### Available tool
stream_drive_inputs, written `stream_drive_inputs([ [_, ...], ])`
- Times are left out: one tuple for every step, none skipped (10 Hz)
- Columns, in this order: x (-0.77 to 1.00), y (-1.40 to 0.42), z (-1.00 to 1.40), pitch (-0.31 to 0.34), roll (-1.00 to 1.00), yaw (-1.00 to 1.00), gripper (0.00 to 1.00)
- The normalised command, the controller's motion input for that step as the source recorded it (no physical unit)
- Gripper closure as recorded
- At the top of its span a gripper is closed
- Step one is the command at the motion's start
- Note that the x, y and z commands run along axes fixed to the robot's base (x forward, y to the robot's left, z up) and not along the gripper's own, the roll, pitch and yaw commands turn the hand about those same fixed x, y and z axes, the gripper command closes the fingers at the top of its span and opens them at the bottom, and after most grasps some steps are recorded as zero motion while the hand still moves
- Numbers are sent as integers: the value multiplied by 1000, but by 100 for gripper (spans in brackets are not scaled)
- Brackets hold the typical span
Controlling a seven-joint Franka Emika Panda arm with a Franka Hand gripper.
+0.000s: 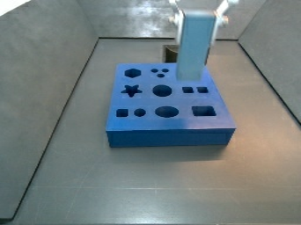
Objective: Insert the rectangle object.
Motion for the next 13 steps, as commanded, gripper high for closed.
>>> stream_drive_inputs([
  [846, -234, -646, -140, -74, 91, 100],
  [791, -200, -566, -140, -14, 131, 100],
  [669, -60, -211, -14, 254, 263, 100],
  [620, -63, -111, 0, 430, 280, 100],
  [557, -100, -191, 0, 471, 303, 100],
  [549, -126, -403, 19, 386, 226, 100],
  [423, -74, -397, 33, 141, 0, 100],
  [160, 0, -271, 7, 0, -203, 100],
  [0, 109, -226, 7, 0, -266, 100],
  [0, 157, -206, 0, 0, -220, 100],
  [-137, 120, -260, 0, 0, -151, 100],
  [-311, 0, -266, -44, 0, -51, 100],
  [-289, -51, -229, -56, 0, 0, 100],
])
